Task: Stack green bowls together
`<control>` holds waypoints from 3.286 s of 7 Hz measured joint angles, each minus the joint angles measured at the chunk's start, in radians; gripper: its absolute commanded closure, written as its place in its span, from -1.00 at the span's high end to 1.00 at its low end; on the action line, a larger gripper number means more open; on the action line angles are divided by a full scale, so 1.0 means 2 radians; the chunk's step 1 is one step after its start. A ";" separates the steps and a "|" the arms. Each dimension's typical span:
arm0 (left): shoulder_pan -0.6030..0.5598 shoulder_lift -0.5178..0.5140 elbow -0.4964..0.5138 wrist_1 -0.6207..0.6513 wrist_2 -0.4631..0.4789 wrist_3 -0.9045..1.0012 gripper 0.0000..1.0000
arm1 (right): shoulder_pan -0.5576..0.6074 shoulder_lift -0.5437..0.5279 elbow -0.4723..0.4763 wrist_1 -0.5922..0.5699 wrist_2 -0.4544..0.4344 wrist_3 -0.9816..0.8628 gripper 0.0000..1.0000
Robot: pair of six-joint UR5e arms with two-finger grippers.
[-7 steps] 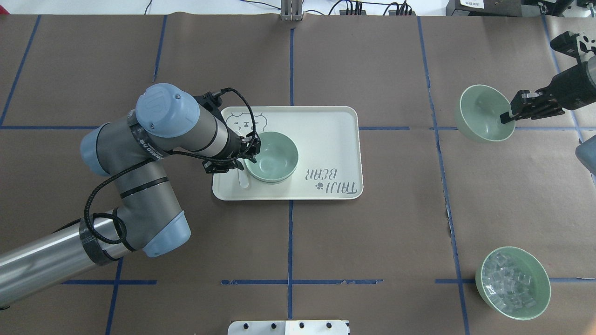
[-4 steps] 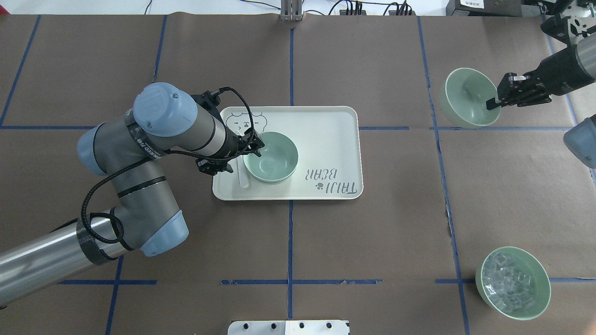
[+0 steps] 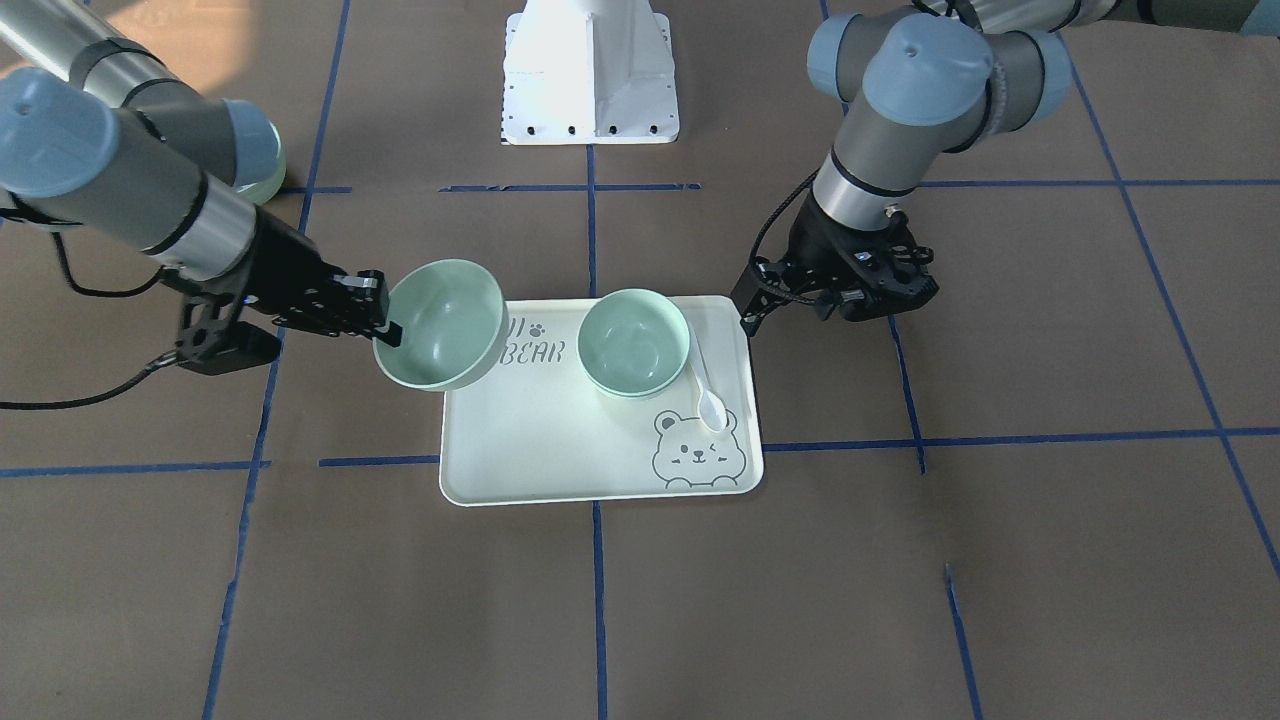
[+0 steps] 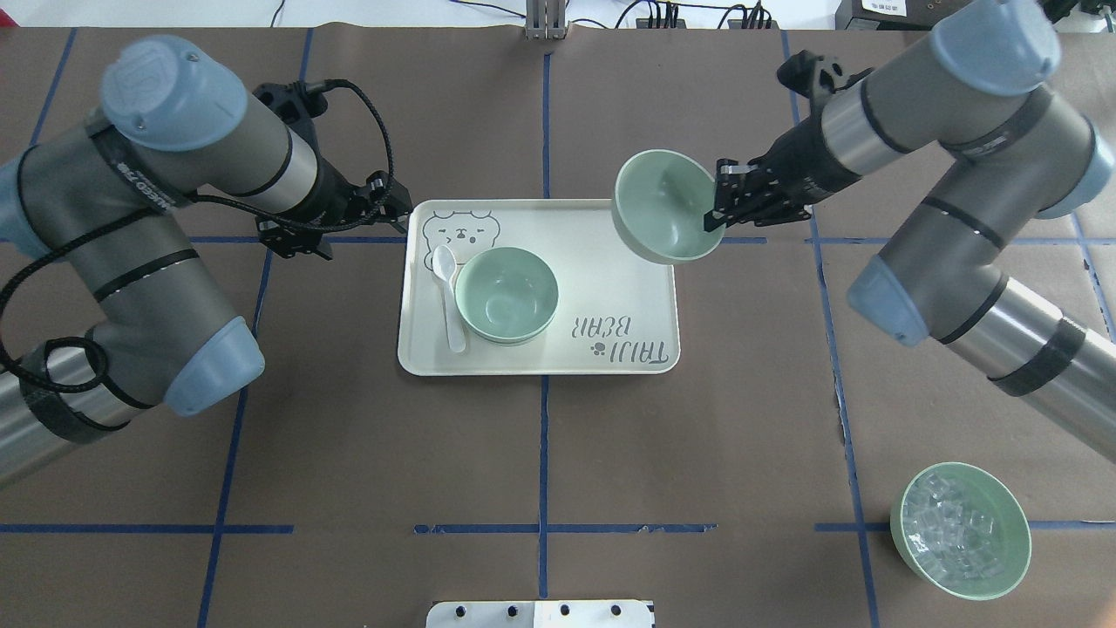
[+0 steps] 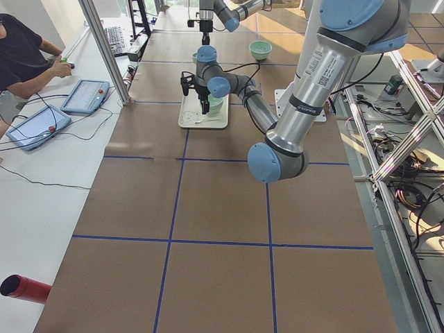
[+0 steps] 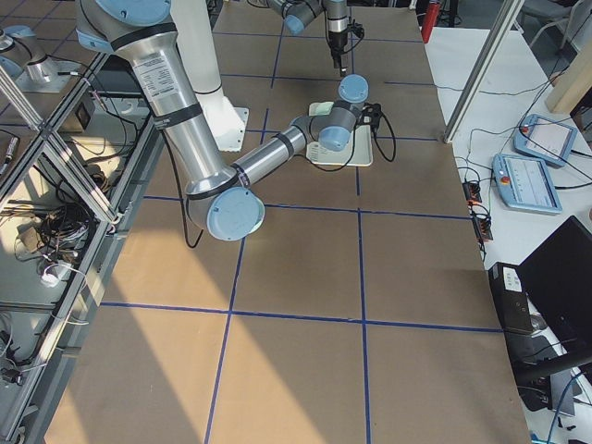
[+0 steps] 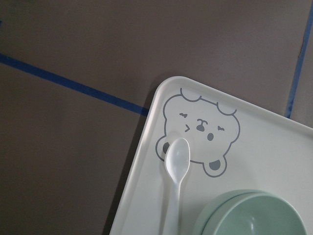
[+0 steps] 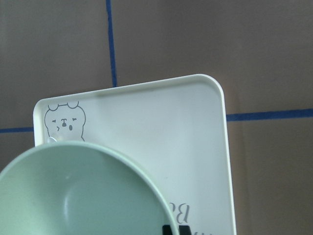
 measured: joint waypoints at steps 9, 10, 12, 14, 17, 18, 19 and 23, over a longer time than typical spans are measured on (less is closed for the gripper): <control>-0.094 0.087 -0.031 0.013 -0.027 0.180 1.00 | -0.108 0.117 -0.072 -0.075 -0.118 0.008 0.99; -0.094 0.087 -0.030 0.012 -0.026 0.180 1.00 | -0.108 0.118 -0.074 -0.074 -0.120 0.008 1.00; -0.094 0.087 -0.029 0.011 -0.026 0.180 1.00 | -0.108 0.118 -0.074 -0.070 -0.125 0.022 1.00; -0.094 0.089 -0.029 0.011 -0.029 0.182 1.00 | -0.094 0.113 -0.072 -0.073 -0.124 0.025 1.00; -0.132 0.114 -0.030 0.013 -0.069 0.257 1.00 | -0.029 0.023 -0.024 -0.076 -0.103 -0.065 1.00; -0.158 0.133 -0.028 0.013 -0.089 0.306 1.00 | 0.007 -0.017 -0.010 -0.075 -0.075 -0.123 1.00; -0.186 0.155 -0.025 0.014 -0.108 0.362 1.00 | 0.043 -0.053 -0.005 -0.075 -0.044 -0.179 1.00; -0.290 0.234 0.012 0.015 -0.133 0.570 1.00 | 0.193 -0.200 -0.010 -0.076 0.021 -0.459 1.00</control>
